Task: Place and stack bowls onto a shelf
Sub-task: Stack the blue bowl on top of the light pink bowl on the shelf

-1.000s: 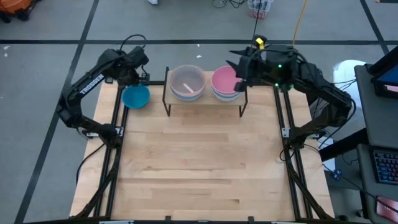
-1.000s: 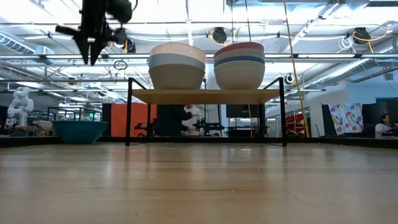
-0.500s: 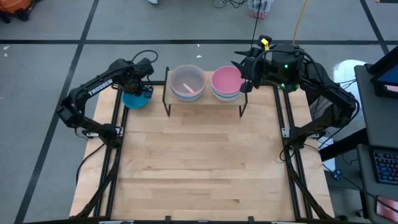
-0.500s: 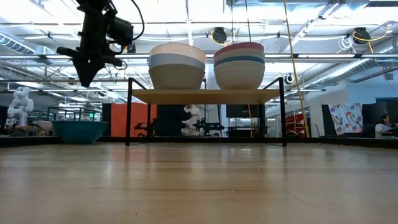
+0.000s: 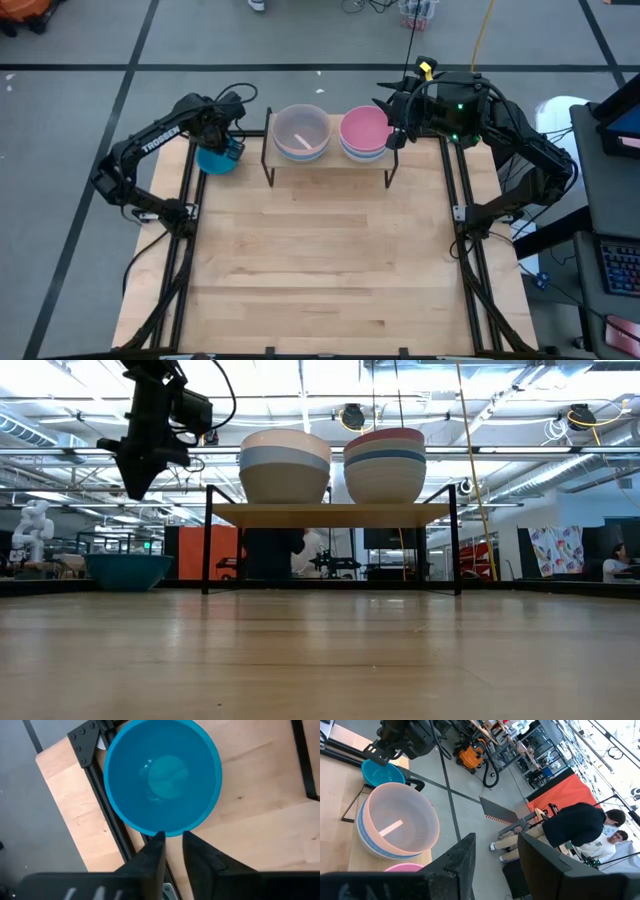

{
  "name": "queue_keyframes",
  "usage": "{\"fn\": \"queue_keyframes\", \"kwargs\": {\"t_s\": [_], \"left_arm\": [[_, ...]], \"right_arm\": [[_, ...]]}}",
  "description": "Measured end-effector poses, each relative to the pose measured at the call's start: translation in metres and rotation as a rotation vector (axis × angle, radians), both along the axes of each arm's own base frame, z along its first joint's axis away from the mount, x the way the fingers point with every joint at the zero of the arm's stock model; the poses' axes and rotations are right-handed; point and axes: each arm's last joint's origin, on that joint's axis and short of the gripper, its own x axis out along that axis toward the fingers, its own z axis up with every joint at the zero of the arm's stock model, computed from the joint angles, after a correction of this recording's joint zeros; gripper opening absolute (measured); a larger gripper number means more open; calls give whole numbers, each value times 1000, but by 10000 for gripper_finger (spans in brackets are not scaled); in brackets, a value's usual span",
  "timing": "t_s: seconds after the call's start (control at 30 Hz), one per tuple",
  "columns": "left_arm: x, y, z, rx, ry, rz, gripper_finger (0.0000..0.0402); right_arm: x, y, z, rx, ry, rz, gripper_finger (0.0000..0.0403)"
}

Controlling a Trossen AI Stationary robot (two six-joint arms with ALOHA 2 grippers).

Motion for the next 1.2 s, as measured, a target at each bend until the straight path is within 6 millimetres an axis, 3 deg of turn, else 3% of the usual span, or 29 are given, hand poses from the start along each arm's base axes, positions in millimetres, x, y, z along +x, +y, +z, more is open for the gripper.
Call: {"fn": "queue_keyframes", "kwargs": {"t_s": [0.13, 0.3, 0.5, 0.77, 1.2], "left_arm": [[-1, 3, -5, -6, 4, 15, 100], [-4, 1, -25, -36, 15, 108, 112], [-12, -3, -45, -93, -52, 519, 113], [-17, -8, -69, -44, -50, 883, 113], [-12, -6, -77, 32, -144, 1127, 113]], "right_arm": [[0, 0, 0, 0, 0, 0, 139], [0, 0, -1, 2, 11, 0, 139], [0, 0, -1, 3, 14, 0, 139], [0, 0, -1, 1, 17, 1, 139], [-2, 0, -8, -2, 104, 8, 139]]}}
